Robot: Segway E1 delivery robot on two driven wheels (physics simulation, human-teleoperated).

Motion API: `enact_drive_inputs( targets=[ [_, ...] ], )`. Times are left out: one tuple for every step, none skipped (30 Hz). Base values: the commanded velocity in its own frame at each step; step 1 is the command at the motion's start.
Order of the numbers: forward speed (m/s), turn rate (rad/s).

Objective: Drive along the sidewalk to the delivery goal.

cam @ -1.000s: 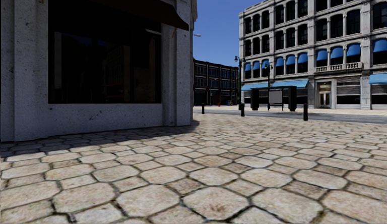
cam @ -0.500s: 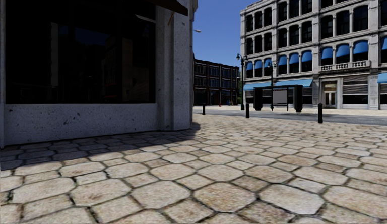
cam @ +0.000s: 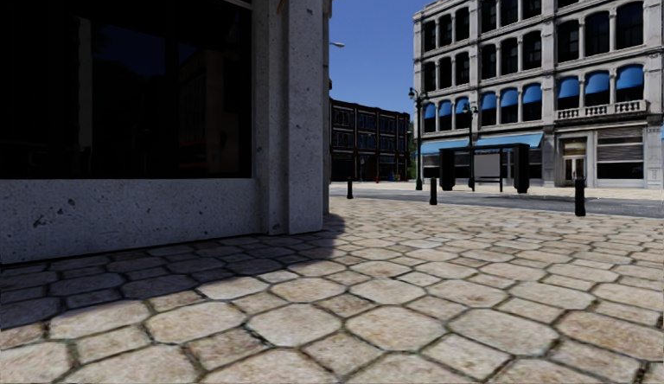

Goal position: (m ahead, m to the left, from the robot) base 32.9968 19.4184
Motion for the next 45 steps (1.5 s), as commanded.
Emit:
enact_drive_inputs(
  targets=[
    [2.0, -1.2],
    [2.0, -1.2],
    [2.0, -1.2],
    [2.0, -1.2],
    [2.0, -1.02],
    [2.0, -0.05],
    [2.0, 0.0],
    [2.0, 0.0],
    [2.0, 0.0],
    [2.0, 0.0],
    [2.0, 0.0],
    [2.0, 0.0],
    [2.0, 0.0],
    [2.0, 0.0],
    [2.0, 0.0],
    [2.0, 0.0],
    [2.0, 0.0],
    [2.0, 0.0],
    [2.0, 0.0],
    [2.0, 0.0],
    [2.0, 0.0],
    [2.0, 0.0],
    [2.0, 0.0],
    [2.0, 0.0],
    [2.0, 0.0],
    [2.0, 0.0],
    [2.0, 0.0],
    [2.0, 0.0],
    [2.0, 0.0],
    [2.0, 0.0],
    [2.0, 0.0],
    [2.0, 0.0],
    [2.0, 0.0],
    [2.0, 0.0],
    [2.0, 0.0],
    [2.0, 0.0],
    [2.0, 0.0],
    [2.0, 0.0],
    [2.0, 0.0],
    [2.0, 0.0],
    [2.0, 0.0],
    [2.0, 0.0],
    [2.0, 0.0],
    [2.0, 0.0],
    [2.0, 0.0]
  ],
)
